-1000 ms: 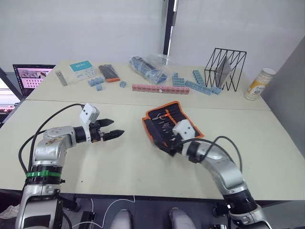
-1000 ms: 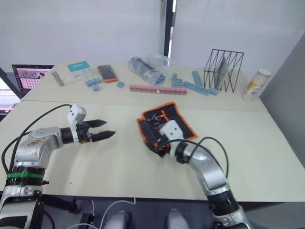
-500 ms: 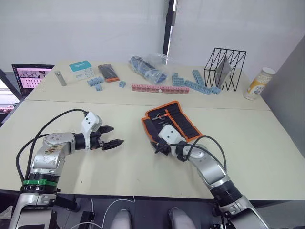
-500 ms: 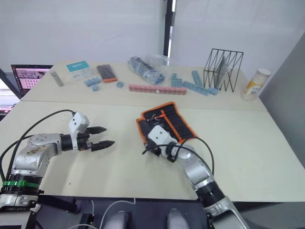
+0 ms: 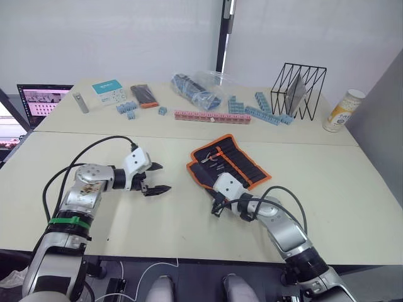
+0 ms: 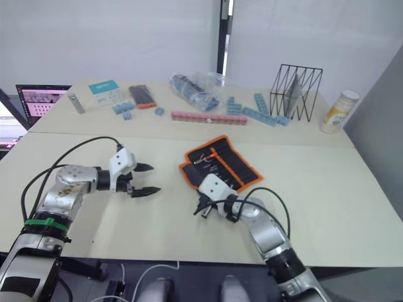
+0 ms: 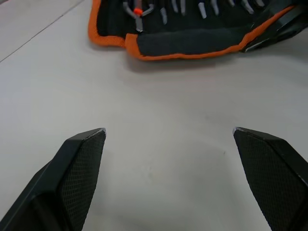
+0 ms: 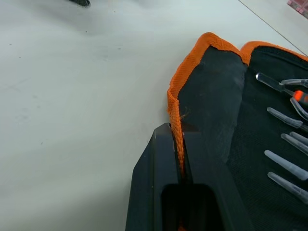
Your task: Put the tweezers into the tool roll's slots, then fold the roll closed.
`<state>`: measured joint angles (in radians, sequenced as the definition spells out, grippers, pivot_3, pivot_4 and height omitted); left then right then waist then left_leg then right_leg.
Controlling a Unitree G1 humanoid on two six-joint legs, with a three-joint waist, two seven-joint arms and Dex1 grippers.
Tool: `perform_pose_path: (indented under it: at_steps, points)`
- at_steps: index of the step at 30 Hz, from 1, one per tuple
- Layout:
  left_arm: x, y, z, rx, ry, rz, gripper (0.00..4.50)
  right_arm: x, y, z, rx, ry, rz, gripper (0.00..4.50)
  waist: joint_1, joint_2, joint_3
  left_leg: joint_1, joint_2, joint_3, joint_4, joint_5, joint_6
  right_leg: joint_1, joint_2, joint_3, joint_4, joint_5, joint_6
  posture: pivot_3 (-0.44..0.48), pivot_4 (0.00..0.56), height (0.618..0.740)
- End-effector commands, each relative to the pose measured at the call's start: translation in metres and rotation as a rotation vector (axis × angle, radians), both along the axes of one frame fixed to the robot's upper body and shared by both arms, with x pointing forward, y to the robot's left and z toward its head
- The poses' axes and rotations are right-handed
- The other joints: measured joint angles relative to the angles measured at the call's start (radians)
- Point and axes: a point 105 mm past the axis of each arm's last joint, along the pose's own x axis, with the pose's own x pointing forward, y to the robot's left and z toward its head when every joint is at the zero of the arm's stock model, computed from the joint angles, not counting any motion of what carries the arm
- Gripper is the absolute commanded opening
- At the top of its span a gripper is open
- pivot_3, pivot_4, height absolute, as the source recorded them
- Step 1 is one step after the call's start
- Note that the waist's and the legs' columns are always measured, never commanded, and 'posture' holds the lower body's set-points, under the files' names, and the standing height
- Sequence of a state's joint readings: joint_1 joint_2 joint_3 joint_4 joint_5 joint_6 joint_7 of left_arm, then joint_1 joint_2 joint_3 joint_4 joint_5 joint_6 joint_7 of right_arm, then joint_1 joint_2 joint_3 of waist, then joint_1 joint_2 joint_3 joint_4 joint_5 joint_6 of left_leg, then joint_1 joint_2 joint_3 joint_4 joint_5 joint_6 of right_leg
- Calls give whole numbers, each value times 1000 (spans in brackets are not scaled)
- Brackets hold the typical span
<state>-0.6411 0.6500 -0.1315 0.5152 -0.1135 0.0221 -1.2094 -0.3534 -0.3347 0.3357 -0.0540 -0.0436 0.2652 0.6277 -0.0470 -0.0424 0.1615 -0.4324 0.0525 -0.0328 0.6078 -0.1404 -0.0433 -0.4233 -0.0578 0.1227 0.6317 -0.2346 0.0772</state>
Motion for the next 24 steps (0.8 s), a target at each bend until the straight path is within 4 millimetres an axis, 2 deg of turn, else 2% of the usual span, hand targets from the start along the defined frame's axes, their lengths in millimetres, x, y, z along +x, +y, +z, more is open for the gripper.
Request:
perform_pose_path:
  at_steps: [1,5,13,17,21,24]
  points:
    - [-1,-9,-2,60,-40,-101,4500,-15,1,16,34,-50,94,21,1,0,0,0,0,0,0,0,0,0,0,0,0,0,0,0,150,740]
    - [2,-24,-6,121,-82,-193,4500,-26,-5,13,30,-38,129,21,4,0,0,0,0,0,0,0,0,0,0,0,0,0,0,0,150,740]
    - [15,-56,1,206,-220,-333,4500,-32,-8,11,40,-24,121,21,8,0,0,-1,0,0,3,0,0,1,0,0,0,0,2,0,150,740]
    - [23,-70,0,254,-280,-357,4500,-31,-9,9,43,-15,98,21,8,0,0,-1,0,0,3,0,0,1,0,0,0,1,2,0,150,740]
    - [29,-86,6,228,-322,-361,4500,-32,-11,6,36,-6,82,21,14,0,0,-2,-1,0,5,0,0,2,0,0,0,1,3,0,150,740]
    - [28,-88,3,240,-304,-384,3766,-31,-12,5,30,-8,65,0,13,0,0,-2,-1,0,5,0,0,1,0,1,0,1,3,0,150,740]
